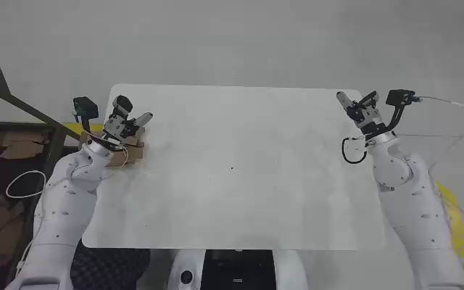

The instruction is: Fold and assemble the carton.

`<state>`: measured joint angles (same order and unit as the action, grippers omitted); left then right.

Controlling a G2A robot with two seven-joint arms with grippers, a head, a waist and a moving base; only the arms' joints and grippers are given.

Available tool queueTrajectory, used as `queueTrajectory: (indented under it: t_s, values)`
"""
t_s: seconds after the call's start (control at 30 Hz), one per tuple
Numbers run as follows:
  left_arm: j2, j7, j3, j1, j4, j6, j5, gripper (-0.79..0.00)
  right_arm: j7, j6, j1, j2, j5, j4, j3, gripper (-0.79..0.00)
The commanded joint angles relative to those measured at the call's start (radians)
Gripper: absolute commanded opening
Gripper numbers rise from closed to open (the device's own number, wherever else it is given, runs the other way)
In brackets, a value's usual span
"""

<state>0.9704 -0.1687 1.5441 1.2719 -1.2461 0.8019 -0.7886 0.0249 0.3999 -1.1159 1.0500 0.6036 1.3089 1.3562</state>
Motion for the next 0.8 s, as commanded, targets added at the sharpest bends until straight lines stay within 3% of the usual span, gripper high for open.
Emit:
queueTrajectory:
  t_s: [0.0, 0.57, 0.77]
  values:
    - [0.0, 0.0, 0.0, 0.0, 0.0, 0.0, 0.0, -0.001, 0.0, 0.0, 0.0, 0.0, 0.0, 0.0, 0.0, -0.001]
    - [0.001, 0.003, 0.003, 0.007, -0.002, -0.013, 0.019, 0.0, 0.0, 0.0, 0.0, 0.0, 0.0, 0.0, 0.0, 0.0]
    - [-0.008, 0.108, 0.058, 0.044, -0.017, 0.0, 0.151, 0.0, 0.0, 0.0, 0.0, 0.0, 0.0, 0.0, 0.0, 0.0]
